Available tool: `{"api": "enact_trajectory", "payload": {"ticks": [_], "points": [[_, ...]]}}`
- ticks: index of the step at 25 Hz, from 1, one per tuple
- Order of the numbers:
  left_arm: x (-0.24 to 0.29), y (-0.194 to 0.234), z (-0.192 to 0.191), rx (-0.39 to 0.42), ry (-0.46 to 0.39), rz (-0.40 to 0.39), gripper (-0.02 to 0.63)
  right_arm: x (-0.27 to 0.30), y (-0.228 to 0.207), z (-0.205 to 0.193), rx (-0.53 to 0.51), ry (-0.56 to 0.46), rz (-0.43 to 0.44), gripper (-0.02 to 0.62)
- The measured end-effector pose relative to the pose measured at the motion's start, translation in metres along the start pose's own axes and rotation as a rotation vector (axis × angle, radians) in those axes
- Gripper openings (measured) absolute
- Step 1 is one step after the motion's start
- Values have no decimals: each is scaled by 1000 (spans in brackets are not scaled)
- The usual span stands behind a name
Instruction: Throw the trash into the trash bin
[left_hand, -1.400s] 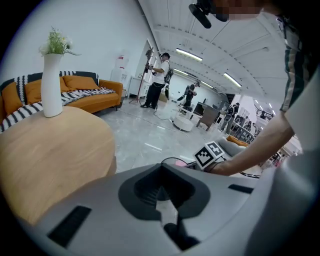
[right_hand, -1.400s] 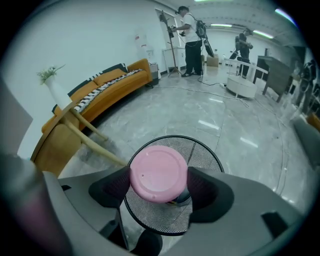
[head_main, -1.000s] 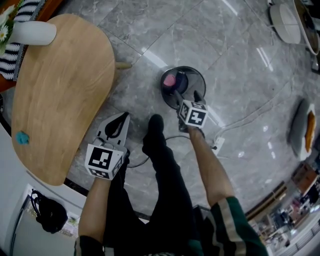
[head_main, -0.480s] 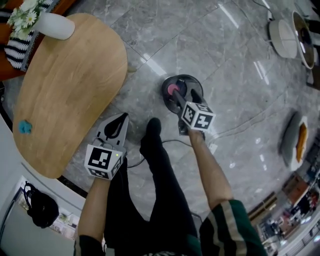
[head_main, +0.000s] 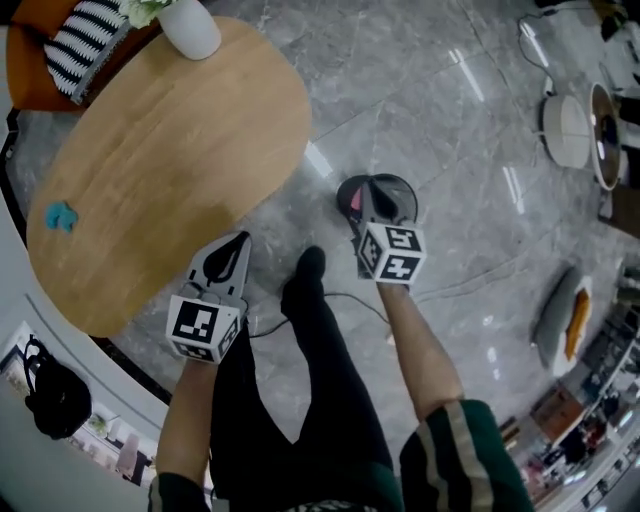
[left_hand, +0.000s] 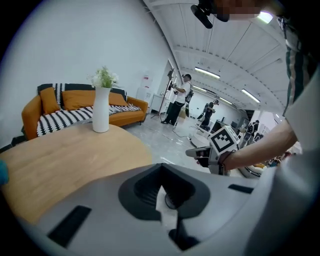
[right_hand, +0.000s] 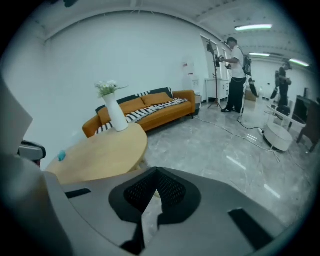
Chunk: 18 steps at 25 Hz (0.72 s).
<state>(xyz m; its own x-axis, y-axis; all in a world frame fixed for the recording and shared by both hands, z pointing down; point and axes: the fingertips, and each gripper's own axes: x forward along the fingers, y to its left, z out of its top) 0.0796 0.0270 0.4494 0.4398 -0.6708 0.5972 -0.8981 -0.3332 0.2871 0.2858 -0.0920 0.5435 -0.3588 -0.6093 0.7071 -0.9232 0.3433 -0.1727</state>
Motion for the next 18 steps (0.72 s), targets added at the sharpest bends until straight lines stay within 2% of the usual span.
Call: {"api": "enact_trajectory", "payload": {"ticks": [9,18], "points": [[-91,90,-18,-73,-69,105,-3,4,160,44,-92,-51,156,-2],[-202,186,-40,-169,-144,270,-3,4,335,65,-274,-68,349,-2]]}}
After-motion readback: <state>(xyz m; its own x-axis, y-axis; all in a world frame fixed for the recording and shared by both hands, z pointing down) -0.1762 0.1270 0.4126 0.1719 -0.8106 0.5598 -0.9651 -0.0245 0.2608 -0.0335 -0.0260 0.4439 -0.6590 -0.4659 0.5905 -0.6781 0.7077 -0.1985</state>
